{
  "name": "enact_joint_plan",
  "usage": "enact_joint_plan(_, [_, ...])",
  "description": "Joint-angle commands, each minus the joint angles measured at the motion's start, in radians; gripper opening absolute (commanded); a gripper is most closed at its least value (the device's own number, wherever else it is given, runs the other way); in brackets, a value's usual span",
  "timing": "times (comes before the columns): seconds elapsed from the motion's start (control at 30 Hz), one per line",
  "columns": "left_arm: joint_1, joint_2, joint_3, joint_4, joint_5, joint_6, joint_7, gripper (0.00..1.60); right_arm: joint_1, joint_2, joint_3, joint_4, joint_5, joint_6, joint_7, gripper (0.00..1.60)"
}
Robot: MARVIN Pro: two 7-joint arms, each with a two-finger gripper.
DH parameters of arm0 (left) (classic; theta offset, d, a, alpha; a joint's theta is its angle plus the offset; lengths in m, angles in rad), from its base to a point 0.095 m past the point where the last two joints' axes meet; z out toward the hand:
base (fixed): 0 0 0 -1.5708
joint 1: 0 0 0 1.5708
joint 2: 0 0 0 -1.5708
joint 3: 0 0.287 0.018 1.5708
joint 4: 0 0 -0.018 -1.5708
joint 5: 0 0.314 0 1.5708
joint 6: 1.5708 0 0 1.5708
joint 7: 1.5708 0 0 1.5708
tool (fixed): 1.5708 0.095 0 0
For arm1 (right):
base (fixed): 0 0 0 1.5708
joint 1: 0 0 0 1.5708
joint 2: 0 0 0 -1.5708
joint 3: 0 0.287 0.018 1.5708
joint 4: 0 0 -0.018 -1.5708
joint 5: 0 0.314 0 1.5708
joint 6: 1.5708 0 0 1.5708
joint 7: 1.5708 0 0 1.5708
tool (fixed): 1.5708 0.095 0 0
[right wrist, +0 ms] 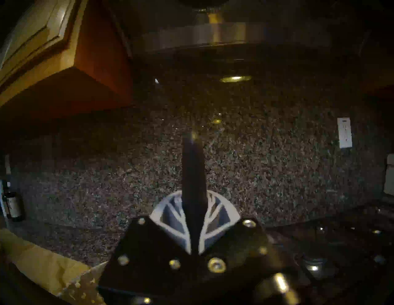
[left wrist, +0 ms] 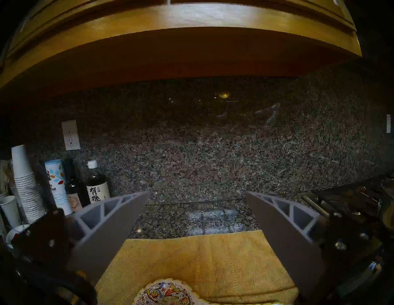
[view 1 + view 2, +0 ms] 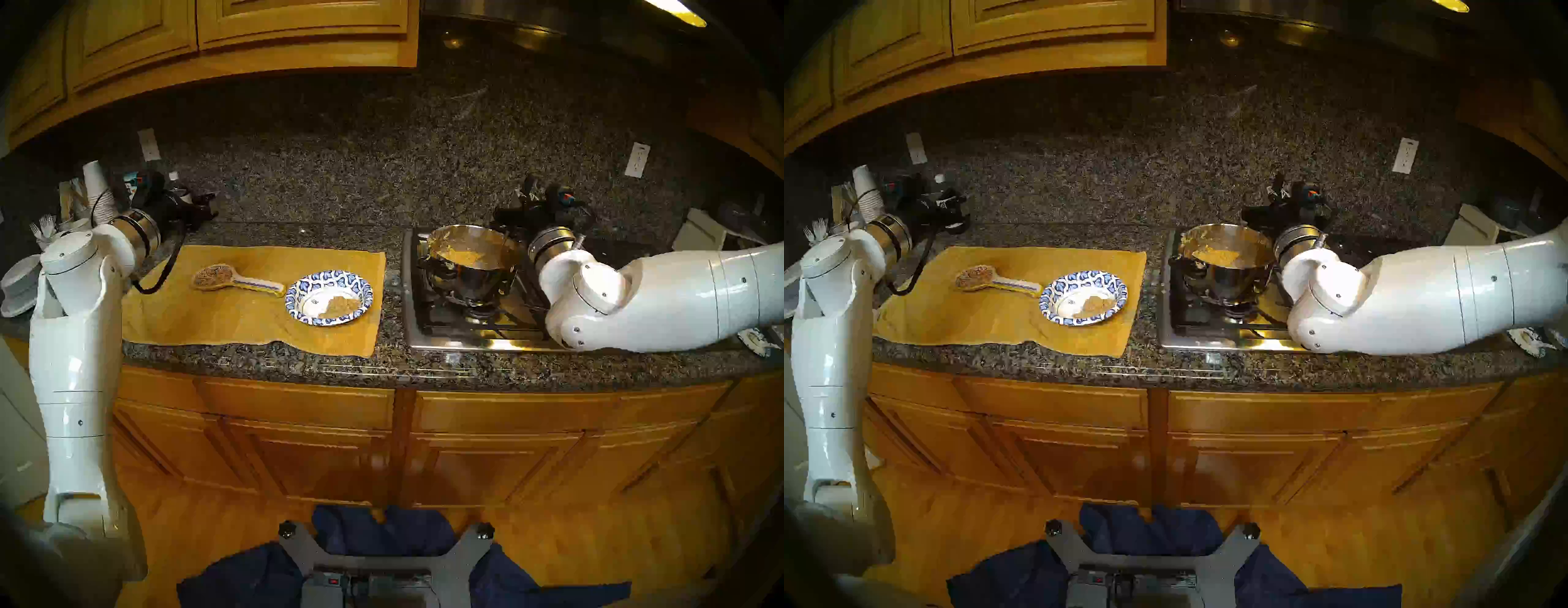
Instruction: Scoop oatmeal into bowl
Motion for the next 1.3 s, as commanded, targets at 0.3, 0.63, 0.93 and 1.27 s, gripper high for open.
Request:
enact_joint_plan(0.3, [-0.032,0.008,-0.004,-0.027,-0.004,-0.016,-0.002,1.6,-0.07,-0.053,0.104,-0.018,0.284,0.09,0.206,0.0])
enact_joint_plan(0.63, [-0.032,0.009,-0.004,-0.027,-0.005,-0.018,-0.001,1.6,-0.061,-0.013,0.168,-0.022,0.476,0.179,0.284,0.0])
enact_joint_plan(0.93, [-0.031,0.009,-0.004,-0.027,-0.006,-0.017,0.0,1.6,0.003,0.092,0.19,-0.039,0.6,0.302,0.331,0.0])
enact_joint_plan(1.27, [-0.031,0.01,-0.004,-0.027,-0.007,-0.016,0.0,1.6,0.021,0.154,0.234,-0.018,0.696,0.316,0.372,0.0])
